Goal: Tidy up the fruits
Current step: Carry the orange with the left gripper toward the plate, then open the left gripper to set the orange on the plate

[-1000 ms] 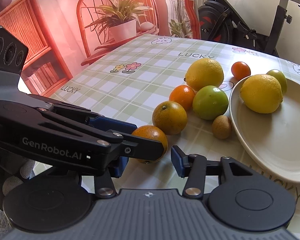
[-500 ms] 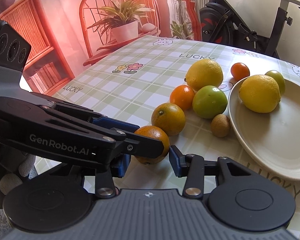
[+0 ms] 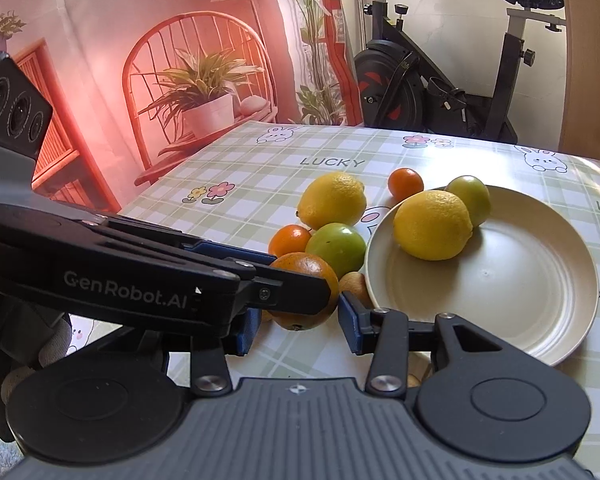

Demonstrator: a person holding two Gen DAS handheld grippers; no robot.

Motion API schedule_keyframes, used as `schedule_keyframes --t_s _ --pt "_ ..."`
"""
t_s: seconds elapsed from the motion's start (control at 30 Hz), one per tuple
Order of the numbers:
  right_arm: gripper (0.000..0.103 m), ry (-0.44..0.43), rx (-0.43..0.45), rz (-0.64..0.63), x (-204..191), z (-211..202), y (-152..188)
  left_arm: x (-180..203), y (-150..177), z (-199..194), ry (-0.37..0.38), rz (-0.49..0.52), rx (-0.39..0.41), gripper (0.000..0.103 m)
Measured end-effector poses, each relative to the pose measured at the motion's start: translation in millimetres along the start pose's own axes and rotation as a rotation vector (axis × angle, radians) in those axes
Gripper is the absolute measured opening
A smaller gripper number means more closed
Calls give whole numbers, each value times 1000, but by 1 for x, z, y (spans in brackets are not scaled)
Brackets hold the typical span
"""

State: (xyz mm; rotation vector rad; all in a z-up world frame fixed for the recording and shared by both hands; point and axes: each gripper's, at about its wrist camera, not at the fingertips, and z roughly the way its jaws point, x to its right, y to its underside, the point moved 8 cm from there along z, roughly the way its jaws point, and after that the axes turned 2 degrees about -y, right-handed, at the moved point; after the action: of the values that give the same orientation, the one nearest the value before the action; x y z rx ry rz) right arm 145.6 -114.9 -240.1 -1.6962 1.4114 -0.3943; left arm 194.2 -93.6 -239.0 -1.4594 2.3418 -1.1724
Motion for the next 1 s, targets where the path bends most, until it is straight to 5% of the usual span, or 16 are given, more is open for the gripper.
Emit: schedule_keyframes --t_s 0.43,1.0 --pt "45 55 22 60 59 8 -13 17 -23 47 -27 41 -62 45" --pt "45 41 -5 107 80 38 -17 2 -37 72 -109 71 -83 45"
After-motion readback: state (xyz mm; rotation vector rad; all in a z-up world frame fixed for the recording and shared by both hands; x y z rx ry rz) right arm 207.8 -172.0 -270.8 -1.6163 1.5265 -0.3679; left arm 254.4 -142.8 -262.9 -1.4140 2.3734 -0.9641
